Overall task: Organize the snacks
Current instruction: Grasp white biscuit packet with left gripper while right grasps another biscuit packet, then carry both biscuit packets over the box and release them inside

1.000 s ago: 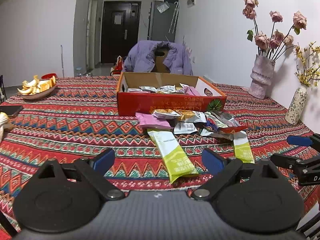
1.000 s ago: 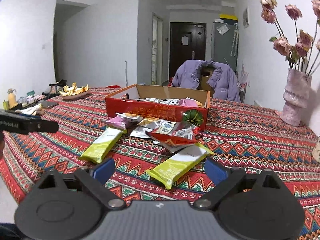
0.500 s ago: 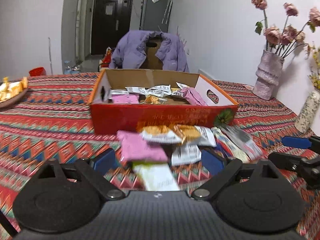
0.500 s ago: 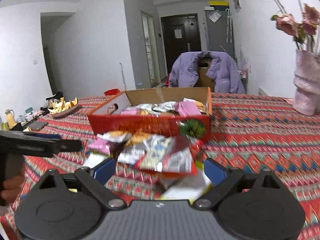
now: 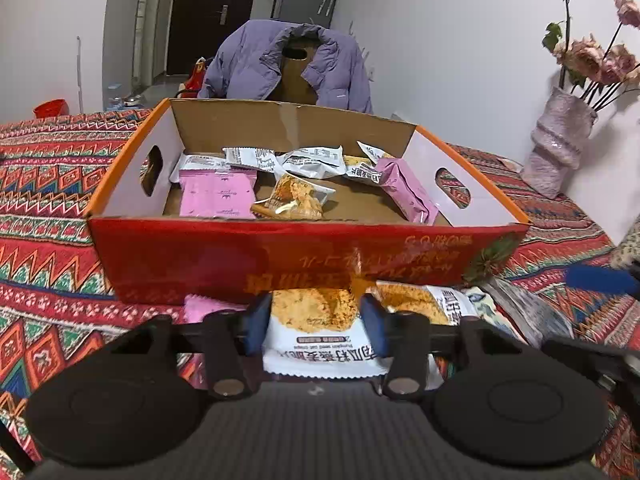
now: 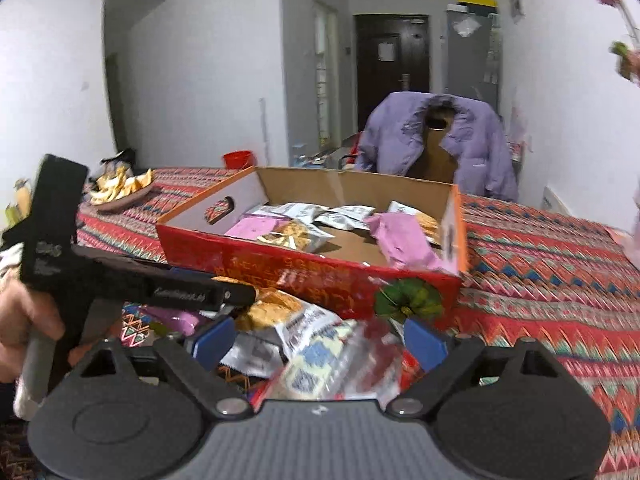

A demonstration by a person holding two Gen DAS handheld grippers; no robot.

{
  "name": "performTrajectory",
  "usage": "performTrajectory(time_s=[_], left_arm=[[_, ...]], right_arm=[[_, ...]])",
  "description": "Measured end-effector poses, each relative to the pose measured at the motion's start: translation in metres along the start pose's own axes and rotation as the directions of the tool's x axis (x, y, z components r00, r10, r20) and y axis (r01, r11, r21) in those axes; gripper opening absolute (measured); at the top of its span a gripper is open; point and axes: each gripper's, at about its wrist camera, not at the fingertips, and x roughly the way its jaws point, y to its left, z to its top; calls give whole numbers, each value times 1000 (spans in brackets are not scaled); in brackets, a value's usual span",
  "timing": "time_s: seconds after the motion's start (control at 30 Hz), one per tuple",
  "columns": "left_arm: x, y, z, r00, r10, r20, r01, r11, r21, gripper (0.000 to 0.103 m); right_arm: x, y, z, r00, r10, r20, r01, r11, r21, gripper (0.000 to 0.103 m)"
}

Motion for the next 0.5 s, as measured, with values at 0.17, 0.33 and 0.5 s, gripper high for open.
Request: performTrajectory(time_s=[0.17,0.33,0.5], left_arm=[[-41,17,-10,1000,-15,21,16,999,-44,45],[-79,37,-16,998,28,59,-22,995,-94,45],[-94,44,-21,996,66,65,-58,992,-114,45]], right_arm=[[48,8,17,989,110,-101,-124,982,-142,84],[93,11,30,954,182,-239,-223,962,-160,74],[105,12,27,931,218,-291,-257,961,-103,74]])
